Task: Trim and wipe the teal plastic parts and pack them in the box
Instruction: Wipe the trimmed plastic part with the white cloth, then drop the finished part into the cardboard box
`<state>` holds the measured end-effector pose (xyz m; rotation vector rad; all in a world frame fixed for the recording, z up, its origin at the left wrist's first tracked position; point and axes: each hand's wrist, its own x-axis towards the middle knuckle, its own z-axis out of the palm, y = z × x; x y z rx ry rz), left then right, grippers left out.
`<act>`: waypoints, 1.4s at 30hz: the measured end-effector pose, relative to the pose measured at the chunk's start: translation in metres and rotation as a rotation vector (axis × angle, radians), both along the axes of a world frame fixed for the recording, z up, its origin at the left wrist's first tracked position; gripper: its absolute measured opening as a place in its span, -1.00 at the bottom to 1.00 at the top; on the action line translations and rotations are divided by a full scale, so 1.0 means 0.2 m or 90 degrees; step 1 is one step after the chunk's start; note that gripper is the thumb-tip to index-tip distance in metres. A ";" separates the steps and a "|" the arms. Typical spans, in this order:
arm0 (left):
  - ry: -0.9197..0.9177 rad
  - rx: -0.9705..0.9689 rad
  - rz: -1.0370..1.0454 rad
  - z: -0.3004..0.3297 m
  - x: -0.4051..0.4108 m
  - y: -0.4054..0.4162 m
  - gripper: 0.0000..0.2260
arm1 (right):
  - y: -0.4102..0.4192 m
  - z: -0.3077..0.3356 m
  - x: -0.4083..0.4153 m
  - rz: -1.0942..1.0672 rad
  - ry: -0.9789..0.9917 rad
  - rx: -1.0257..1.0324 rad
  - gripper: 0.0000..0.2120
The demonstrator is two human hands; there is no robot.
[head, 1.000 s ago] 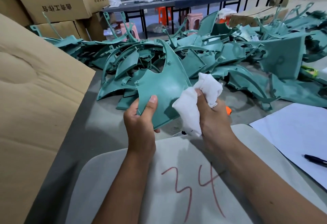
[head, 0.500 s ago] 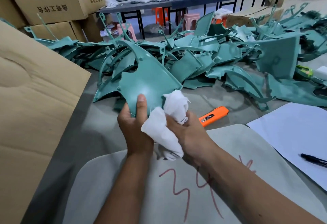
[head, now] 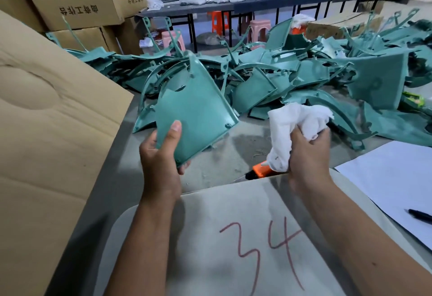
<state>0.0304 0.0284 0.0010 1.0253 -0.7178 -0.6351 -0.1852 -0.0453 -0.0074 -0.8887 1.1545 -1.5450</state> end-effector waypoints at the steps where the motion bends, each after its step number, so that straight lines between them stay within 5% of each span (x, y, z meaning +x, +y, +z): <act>1: 0.022 -0.020 -0.006 0.01 0.00 0.00 -0.85 | 0.02 0.01 0.01 -0.018 0.021 -0.014 -0.80; 3: 0.054 -0.054 -0.030 0.01 0.00 0.00 -0.85 | 0.06 0.01 0.07 0.025 0.009 -0.059 -0.74; 7: 0.085 -0.093 -0.068 0.02 -0.01 0.01 -0.78 | 0.18 0.00 0.20 0.388 -0.193 -0.097 -0.59; 9: 0.055 -0.082 -0.061 0.02 -0.01 0.00 -0.73 | 0.19 0.01 0.19 0.489 -0.119 -0.115 -0.53; 12: -0.042 -0.019 -0.015 0.00 -0.01 0.01 -0.75 | 0.15 0.00 0.14 0.318 0.232 -0.200 -0.65; 14: -0.099 0.024 -0.004 -0.01 -0.01 0.01 -0.75 | 0.12 0.01 0.11 0.164 0.334 -0.234 -0.76; 18: -0.200 0.060 -0.052 -0.01 -0.02 0.02 -0.71 | 0.12 0.03 0.08 0.259 0.025 -0.163 -0.54; 21: -0.326 0.082 -0.046 -0.01 -0.04 0.03 -0.63 | 0.11 0.00 0.09 0.237 0.185 -0.204 -0.68; 25: -0.519 0.081 0.128 0.02 -0.10 0.04 -0.48 | 0.08 -0.03 0.10 0.135 0.276 -0.260 -0.76; 31: -0.112 0.033 0.380 0.13 -0.16 -0.01 -0.51 | 0.03 -0.05 0.04 0.069 0.208 -0.187 -0.65; 38: -0.214 0.163 0.224 0.43 -0.25 -0.14 -0.90 | 0.07 -0.04 0.04 0.115 0.163 -0.219 -0.66; 42: -0.389 0.332 -0.016 0.58 -0.25 -0.13 -0.60 | 0.10 0.00 0.06 0.114 0.215 -0.255 -0.72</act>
